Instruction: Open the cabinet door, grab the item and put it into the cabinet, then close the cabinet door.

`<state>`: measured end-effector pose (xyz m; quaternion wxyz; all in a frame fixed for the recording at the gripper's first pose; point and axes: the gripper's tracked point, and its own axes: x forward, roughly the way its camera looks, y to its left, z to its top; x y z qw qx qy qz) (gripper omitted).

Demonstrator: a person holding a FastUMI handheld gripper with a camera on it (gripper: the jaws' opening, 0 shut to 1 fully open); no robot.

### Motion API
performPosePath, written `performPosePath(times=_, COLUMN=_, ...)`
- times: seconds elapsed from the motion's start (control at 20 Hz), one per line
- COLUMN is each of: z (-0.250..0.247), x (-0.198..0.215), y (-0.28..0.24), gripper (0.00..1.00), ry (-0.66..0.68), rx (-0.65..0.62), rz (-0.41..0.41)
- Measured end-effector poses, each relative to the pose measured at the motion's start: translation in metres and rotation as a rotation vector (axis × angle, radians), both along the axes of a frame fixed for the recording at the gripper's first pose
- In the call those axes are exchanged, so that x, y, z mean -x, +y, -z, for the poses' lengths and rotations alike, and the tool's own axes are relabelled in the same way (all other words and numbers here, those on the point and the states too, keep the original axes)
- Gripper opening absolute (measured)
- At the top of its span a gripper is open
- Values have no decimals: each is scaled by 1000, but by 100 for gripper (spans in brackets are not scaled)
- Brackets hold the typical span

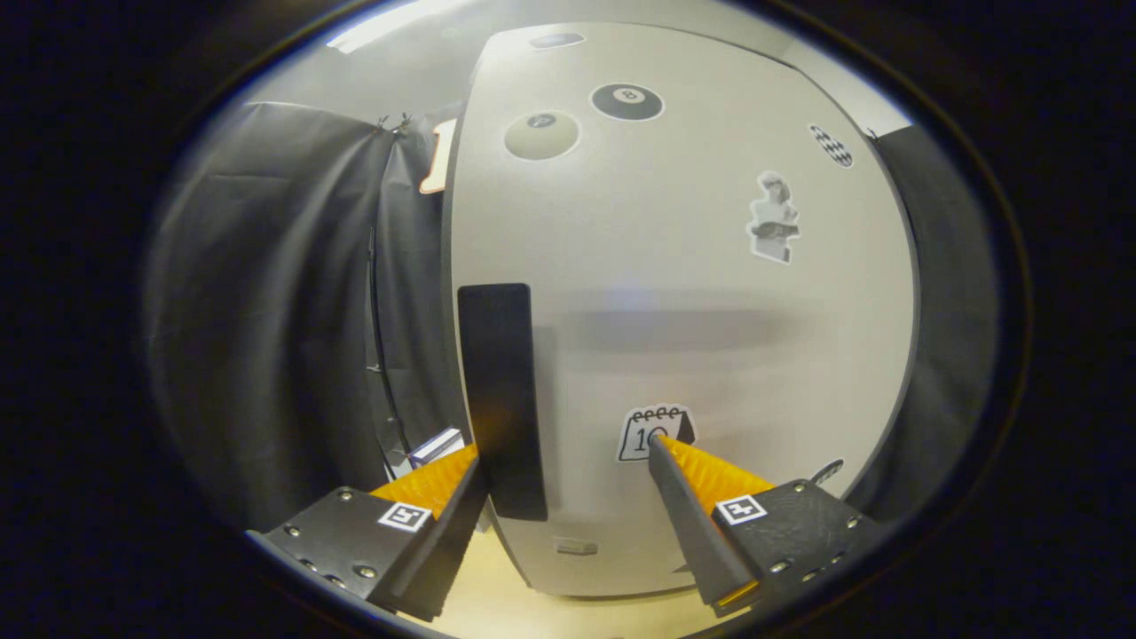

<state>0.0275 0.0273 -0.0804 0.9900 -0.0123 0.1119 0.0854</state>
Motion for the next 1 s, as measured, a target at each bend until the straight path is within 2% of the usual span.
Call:
performPosePath(times=0.4, z=1, x=0, y=2, gripper=100, ry=1, rx=0, rz=-25)
performPosePath(times=0.55, z=-1, x=4, y=3, gripper=100, ry=2, rx=-9, rz=-65)
performPosePath(times=0.75, z=-28, x=23, y=-12, gripper=100, ry=-84, rx=4, rz=-111)
performPosePath(times=0.85, z=-42, x=31, y=-35, gripper=100, ry=-126, rx=25, rz=-96)
performPosePath(times=1.0, z=-61, x=35, y=-84, gripper=98, ry=-173, rx=64, rz=-28)
